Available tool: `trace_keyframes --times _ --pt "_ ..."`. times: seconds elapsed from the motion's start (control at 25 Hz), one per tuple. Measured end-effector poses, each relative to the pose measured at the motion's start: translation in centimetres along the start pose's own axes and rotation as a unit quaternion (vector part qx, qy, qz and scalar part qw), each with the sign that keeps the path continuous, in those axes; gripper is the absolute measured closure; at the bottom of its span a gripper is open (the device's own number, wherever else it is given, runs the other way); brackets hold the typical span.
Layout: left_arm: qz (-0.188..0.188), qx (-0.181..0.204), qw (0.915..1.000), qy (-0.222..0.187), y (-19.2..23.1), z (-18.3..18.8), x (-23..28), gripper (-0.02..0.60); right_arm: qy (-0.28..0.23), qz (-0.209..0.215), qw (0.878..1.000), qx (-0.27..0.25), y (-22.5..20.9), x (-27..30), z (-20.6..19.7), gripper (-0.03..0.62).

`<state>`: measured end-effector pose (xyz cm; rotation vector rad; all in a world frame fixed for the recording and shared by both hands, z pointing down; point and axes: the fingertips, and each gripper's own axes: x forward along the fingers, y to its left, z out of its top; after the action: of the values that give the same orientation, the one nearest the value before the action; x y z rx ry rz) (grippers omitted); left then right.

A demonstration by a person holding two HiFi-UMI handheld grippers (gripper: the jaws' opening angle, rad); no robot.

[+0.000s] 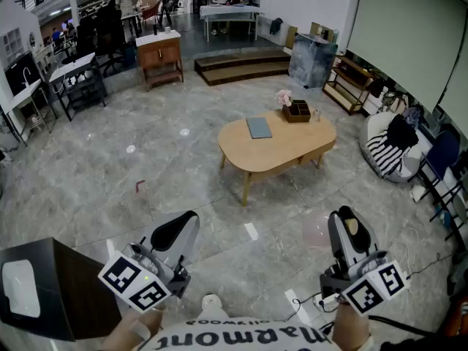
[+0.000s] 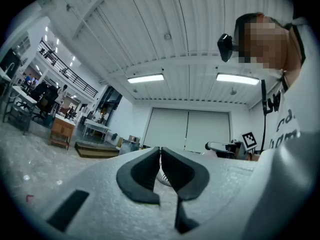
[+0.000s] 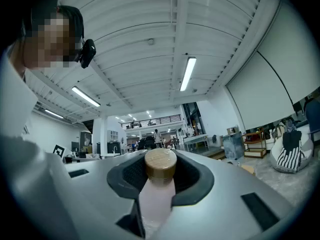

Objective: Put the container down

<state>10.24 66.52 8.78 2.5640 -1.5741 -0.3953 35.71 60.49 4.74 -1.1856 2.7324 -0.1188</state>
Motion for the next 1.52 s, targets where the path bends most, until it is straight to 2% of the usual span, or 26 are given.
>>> trace_keyframes --times 0.52,0.8,0.96,1.12,1.36,1.52 --pt "-0.004 0.005 1.0 -0.003 5.4 1.6 0.3 0.557 -0.01 -0.013 1.0 -0.006 0.7 4.7 -0.3 0.48" --pt "-0.012 0.009 0.9997 -0.02 9.0 2.9 -0.3 0.557 -0.021 -0.021 1.0 -0.002 2.4 6.9 -1.1 0.48" --pt "-0.008 0.001 0.9996 -0.027 10.7 3.4 -1.1 0.557 -0.014 -0.018 1.0 0.008 3.6 8.5 -1.8 0.48" --pt "-0.008 -0.007 0.9998 -0.014 12.0 2.7 -1.5 0.557 -0.009 -0.01 1.0 0.018 4.3 10.7 -2.1 0.48" --pt "0.02 -0.028 0.9994 0.003 15.3 1.6 -2.8 0.562 0.01 0.012 1.0 0.026 5.5 14.8 -3.4 0.48" --pt "0.032 -0.021 0.9993 -0.003 17.0 1.8 -2.8 0.566 0.019 0.022 0.999 0.019 5.7 17.3 -4.2 0.48"
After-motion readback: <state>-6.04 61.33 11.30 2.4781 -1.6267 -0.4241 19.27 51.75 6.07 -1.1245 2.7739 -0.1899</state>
